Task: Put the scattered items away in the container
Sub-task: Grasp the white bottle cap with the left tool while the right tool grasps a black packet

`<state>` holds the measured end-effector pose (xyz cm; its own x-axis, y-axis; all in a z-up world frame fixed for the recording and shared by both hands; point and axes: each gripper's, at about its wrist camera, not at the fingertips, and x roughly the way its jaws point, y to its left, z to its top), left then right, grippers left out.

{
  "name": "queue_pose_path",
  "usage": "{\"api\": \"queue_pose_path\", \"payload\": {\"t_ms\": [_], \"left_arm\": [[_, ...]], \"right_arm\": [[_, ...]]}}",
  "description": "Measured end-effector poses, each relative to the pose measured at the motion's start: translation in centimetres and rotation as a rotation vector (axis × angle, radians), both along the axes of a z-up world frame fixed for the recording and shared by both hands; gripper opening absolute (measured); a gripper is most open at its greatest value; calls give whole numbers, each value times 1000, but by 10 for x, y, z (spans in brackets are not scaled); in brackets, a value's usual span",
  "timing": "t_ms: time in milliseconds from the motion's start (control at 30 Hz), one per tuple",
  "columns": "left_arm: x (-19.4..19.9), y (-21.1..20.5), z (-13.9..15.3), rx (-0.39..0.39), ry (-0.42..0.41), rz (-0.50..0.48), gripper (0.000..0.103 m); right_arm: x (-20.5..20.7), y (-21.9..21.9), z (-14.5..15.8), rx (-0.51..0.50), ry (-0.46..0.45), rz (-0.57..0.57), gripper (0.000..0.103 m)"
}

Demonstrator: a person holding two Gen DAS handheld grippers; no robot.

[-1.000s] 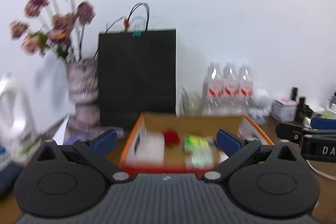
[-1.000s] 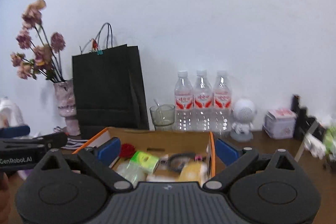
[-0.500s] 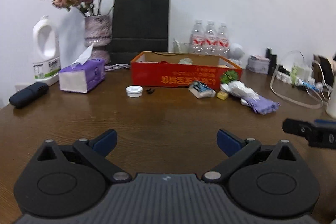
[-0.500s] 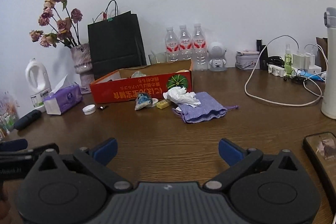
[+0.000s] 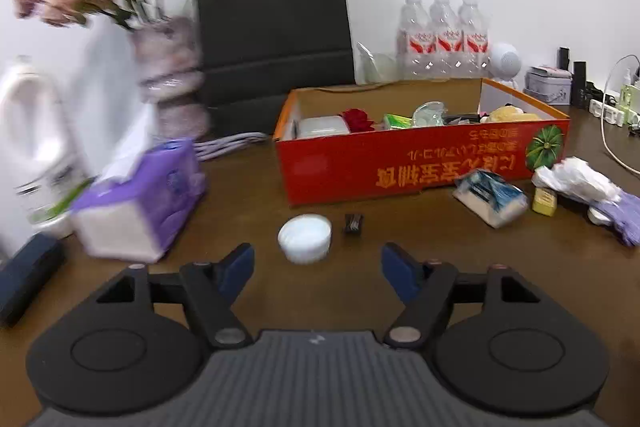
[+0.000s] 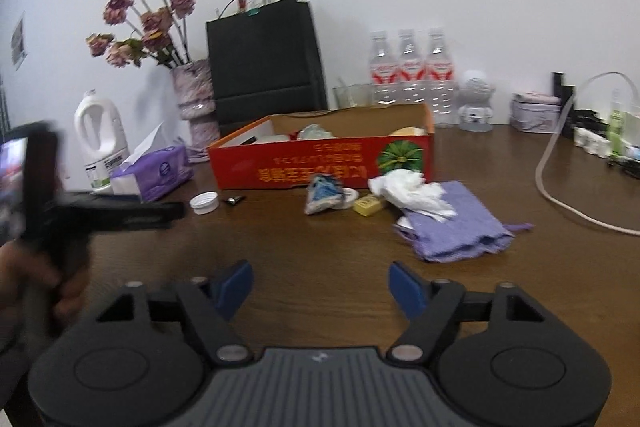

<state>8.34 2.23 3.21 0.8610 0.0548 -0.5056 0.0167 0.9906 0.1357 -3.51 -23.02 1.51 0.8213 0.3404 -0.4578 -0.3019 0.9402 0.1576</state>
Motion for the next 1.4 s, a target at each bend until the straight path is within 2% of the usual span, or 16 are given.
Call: {"api": "queue_pose_path", "payload": {"t_ms": [67,133,233,400,533,600,733,767,800,867,1067,1167,1233,1333,1400], "left_arm": [[23,8,-4,-7,11,19,75],[39,16,-7,-51,30,5,73],[52,29,-12,-113,83,20,42],[41,49,-7,-208,67,62,40],[29,64,4,-206,-9,138,40],[26,71,7,-203,-30,186,40],[28,83,9,-225,-21,261,41],[29,83,9,-223,-22,262,41],[29,82,10,-218,-24,258,41],[29,79,10,-215,-25,248,41],[21,79,17,-215,-67,249,41],[21,76,16,-207,-64,238,40],[20,75,19,-240,-49,208,40],[10,67,26,-224,-90,182,40],[1,57,32,-222,-97,186,40]], "right_arm": [[11,9,-2,-12,9,1,69],[21,15,-4,-18,18,15,67],[35,27,-5,-34,28,30,65],[78,58,6,-42,13,104,62],[132,107,9,-34,69,197,55],[158,131,2,-27,96,249,48],[197,171,-14,-79,182,250,38],[201,179,-18,-103,191,245,31],[201,186,-21,-129,177,246,21],[195,196,-24,-204,128,242,15],[185,193,-23,-254,84,225,14],[159,166,-10,-223,45,185,14],[136,138,0,-208,20,125,14],[99,85,13,-139,5,27,14],[73,59,18,-157,-35,-28,14]]}}
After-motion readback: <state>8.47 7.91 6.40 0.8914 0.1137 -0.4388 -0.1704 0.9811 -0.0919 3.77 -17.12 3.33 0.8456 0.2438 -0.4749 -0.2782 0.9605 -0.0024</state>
